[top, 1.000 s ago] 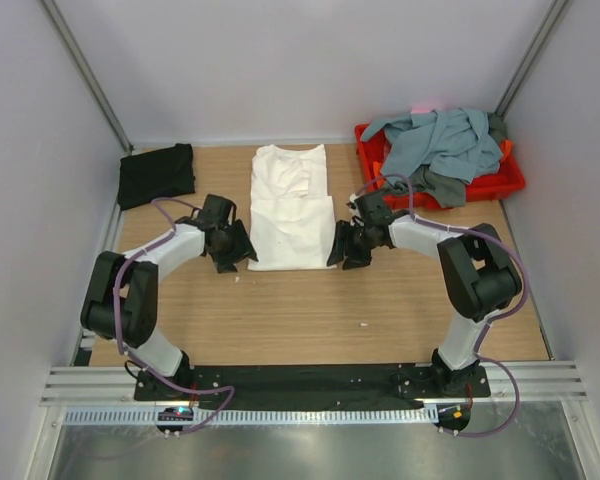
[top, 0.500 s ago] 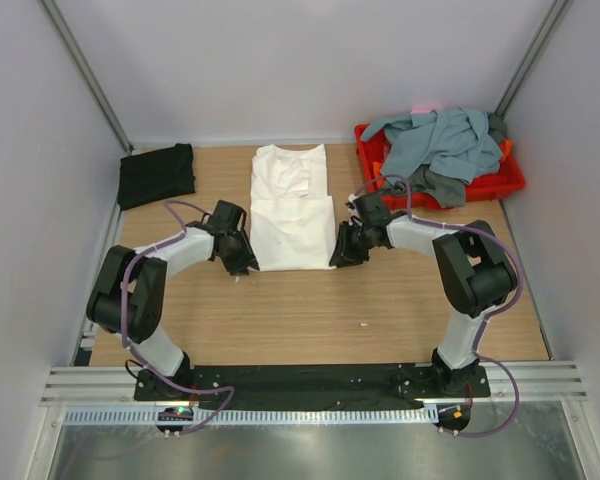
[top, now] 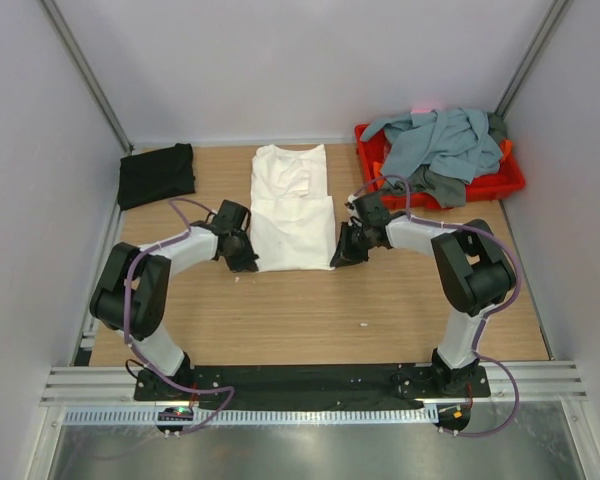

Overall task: Fold and stack the t-shirts
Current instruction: Fold the tshirt

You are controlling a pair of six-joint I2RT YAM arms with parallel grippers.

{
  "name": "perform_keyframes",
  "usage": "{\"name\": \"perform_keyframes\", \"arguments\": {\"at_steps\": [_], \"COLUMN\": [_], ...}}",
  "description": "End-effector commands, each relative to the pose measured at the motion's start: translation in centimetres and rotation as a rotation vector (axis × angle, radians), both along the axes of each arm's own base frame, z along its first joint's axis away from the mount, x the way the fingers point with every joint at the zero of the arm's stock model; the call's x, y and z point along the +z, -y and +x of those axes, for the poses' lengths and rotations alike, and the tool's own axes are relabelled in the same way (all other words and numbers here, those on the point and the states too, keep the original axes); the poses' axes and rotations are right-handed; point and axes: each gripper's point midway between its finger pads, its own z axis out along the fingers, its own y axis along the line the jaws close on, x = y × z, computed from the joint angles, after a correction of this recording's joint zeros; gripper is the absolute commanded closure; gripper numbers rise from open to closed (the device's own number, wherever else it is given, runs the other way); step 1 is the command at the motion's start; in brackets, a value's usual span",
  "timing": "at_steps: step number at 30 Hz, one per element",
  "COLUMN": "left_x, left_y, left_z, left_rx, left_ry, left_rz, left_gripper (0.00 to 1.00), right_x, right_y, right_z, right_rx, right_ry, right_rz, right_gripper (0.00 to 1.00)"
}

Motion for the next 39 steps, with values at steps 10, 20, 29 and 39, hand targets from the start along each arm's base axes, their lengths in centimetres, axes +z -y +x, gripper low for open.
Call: {"name": "perform_keyframes", "arguments": {"at_steps": [10,20,29,39], "left_x": [2.6,5.6,12.3,19.4], "left_y": [2.0,2.9,1.5,1.9], "left_z": [-4.2,-13.9,-15.6,-10.4], "left_rx": [-0.063,-0.097,-0.063,-0.109], "left_ry": [0.055,0.087,0.185,0.289], "left_rz": [0.043,0.021,-0.034,0.115], "left_gripper": [1.00,1.00,1.00,1.00], "right_x": [1.3,5.9,12.2,17.6], "right_y": [2.4,4.1,4.3,4.7], "right_z": [-3.8,-12.3,-14.5,-8.6], "right_rx": [-0.005,-0.035,-0.084,-0.087], "right_ry": [0.020,0.073,0.166,0.317], "right_rz": [-0.046,-0.013,0.058,-0.115], "right_gripper": [0.99,0.99,0.99,0.99]}}
